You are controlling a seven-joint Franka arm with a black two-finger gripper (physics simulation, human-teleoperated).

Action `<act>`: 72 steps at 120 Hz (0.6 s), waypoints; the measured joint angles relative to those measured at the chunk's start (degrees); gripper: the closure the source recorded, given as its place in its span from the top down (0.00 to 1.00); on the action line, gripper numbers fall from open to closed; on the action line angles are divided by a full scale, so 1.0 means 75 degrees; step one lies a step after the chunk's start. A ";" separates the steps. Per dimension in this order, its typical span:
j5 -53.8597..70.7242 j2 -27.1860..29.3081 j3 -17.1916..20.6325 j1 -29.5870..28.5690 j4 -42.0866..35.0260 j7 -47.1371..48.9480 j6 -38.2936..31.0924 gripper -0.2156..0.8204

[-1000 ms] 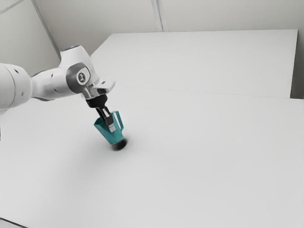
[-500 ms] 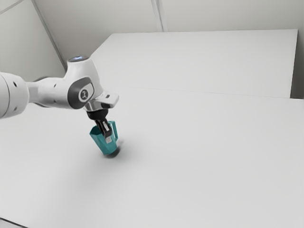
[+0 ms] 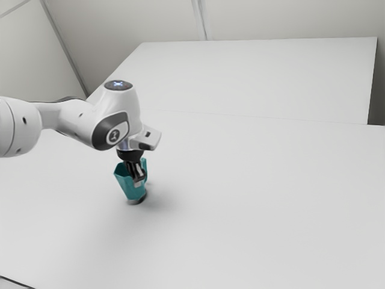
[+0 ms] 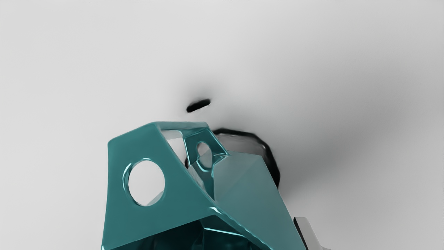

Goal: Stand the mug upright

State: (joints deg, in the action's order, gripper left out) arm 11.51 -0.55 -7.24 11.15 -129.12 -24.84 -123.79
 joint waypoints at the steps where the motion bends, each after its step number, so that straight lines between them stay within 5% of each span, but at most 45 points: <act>1: 0.0006 -0.0008 0.0000 0.0011 0.0000 0.0021 -0.0009 0.03; 40: -0.0002 -0.0313 0.0001 0.0230 -0.0049 0.0685 -0.0362 0.04; 72: -0.0075 -0.0234 -0.0008 0.0059 -0.0101 0.0903 -0.0380 0.55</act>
State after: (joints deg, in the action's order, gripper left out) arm 10.94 -2.30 -7.30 11.60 -129.88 -18.07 -126.64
